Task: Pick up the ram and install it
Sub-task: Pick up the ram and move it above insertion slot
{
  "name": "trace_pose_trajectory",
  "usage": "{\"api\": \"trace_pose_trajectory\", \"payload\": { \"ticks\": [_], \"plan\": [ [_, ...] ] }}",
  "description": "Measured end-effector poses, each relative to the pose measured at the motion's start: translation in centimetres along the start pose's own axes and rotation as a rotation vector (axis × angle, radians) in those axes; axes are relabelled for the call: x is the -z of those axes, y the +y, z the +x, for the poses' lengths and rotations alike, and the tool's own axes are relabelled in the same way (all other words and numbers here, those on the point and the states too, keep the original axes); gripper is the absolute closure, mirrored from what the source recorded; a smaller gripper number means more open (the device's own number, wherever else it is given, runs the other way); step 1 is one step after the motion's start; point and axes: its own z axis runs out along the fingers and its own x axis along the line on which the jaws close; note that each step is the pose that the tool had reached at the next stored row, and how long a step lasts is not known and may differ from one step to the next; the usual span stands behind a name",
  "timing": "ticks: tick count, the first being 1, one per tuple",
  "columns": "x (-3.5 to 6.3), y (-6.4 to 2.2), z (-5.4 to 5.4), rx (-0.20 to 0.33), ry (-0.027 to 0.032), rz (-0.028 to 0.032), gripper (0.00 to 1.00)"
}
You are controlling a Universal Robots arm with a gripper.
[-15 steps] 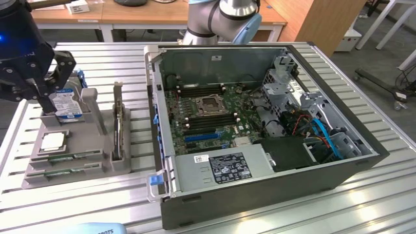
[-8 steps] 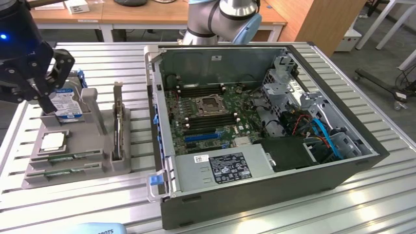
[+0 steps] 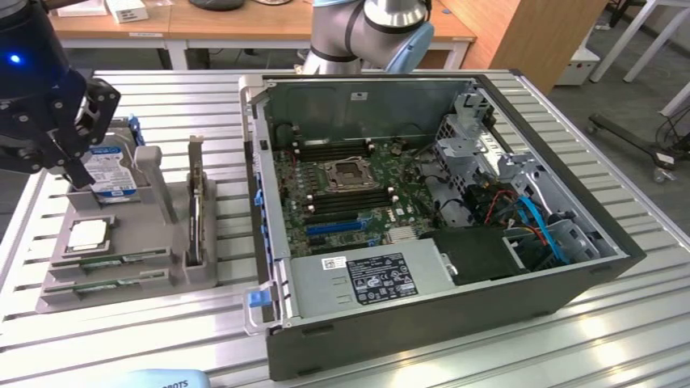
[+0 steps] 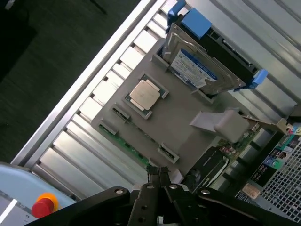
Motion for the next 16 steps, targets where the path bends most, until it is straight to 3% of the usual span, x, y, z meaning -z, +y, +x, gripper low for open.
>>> {"api": "trace_pose_trajectory", "payload": {
  "ticks": [16],
  "plan": [
    [-0.07, 0.0, 0.0, 0.291, 0.0135, -0.0046, 0.9]
  ]
}}
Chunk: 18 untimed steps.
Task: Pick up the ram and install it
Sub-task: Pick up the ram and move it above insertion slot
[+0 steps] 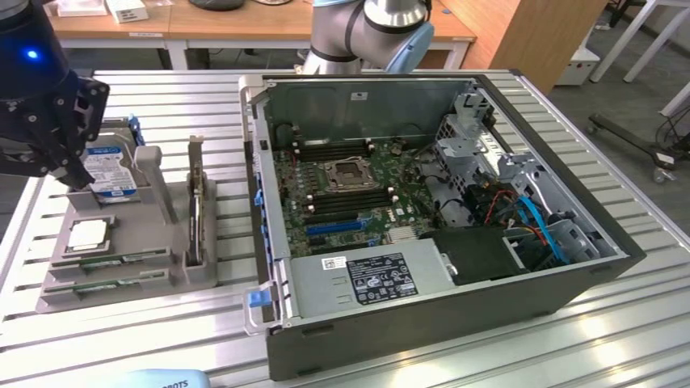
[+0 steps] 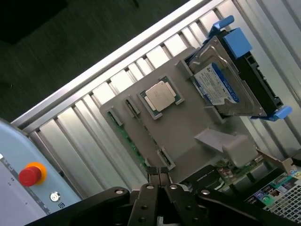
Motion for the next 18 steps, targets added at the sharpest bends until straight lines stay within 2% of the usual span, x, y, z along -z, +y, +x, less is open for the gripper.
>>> {"api": "trace_pose_trajectory", "payload": {
  "ticks": [18],
  "plan": [
    [-0.15, -0.01, 0.0, 0.327, 0.0152, -0.0051, 0.9]
  ]
}}
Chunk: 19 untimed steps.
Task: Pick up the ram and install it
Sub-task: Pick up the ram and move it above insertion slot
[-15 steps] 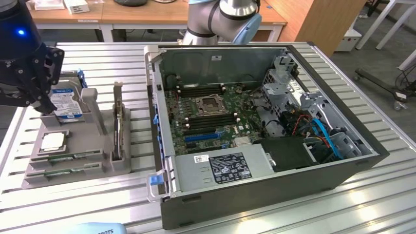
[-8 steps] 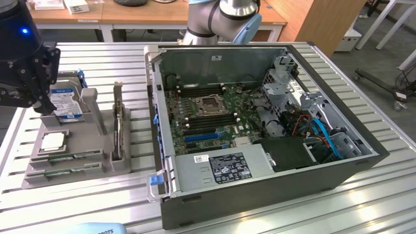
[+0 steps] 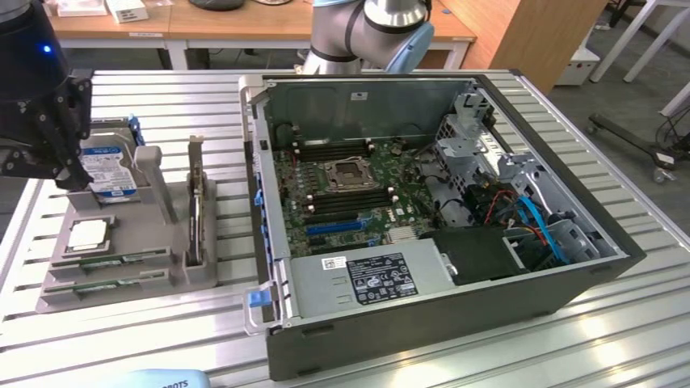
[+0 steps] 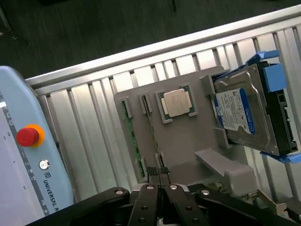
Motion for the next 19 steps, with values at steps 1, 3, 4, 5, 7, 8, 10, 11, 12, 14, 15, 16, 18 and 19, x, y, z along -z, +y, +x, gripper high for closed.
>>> {"api": "trace_pose_trajectory", "payload": {
  "ticks": [1, 3, 4, 5, 7, 8, 10, 11, 12, 14, 15, 16, 18, 19],
  "plan": [
    [-0.01, 0.0, 0.0, 0.018, 0.0009, -0.0003, 0.9],
    [-0.02, 0.0, 0.0, 0.056, 0.0026, -0.0009, 0.9],
    [-0.04, 0.0, 0.0, 0.073, 0.0034, -0.0011, 0.9],
    [-0.05, 0.0, 0.0, 0.091, 0.0043, -0.0014, 0.9],
    [-0.08, 0.0, 0.0, 0.127, 0.0059, -0.002, 0.9],
    [-0.09, 0.0, 0.0, 0.145, 0.0067, -0.0023, 0.9],
    [-0.12, 0.0, 0.0, 0.182, 0.0085, -0.0028, 0.9],
    [-0.13, -0.01, 0.0, 0.2, 0.0094, -0.0032, 0.9],
    [-0.14, 0.0, 0.0, 0.216, 0.0101, -0.0034, 0.9],
    [-0.14, 0.0, 0.0, 0.223, 0.0106, -0.0036, 0.9],
    [-0.15, -0.01, 0.0, 0.223, 0.0105, -0.0035, 0.9],
    [-0.16, -0.01, 0.0, 0.223, 0.0104, -0.0035, 0.9],
    [-0.18, -0.01, 0.0, 0.227, 0.0108, -0.0037, 0.9],
    [-0.2, -0.01, 0.0, 0.232, 0.0109, -0.0036, 0.9]
  ]
}}
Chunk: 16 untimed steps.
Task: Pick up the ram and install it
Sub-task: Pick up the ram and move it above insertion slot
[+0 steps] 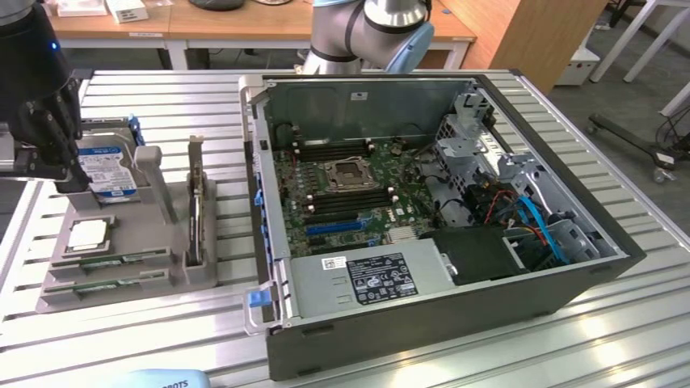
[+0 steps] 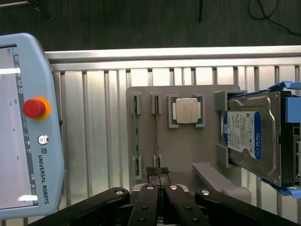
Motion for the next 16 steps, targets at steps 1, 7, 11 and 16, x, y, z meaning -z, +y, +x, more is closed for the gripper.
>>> {"api": "trace_pose_trajectory", "payload": {
  "ticks": [1, 7, 11, 16],
  "plan": [
    [-0.02, 0.0, 0.0, 0.005, 0.0002, -0.0001, 0.9],
    [-0.06, 0.0, 0.0, 0.013, 0.0005, -0.0001, 0.9],
    [-0.05, 0.0, 0.0, 0.013, 0.0006, -0.0002, 0.9],
    [-0.06, 0.0, 0.0, 0.013, 0.0006, -0.0001, 0.9]
  ]
}}
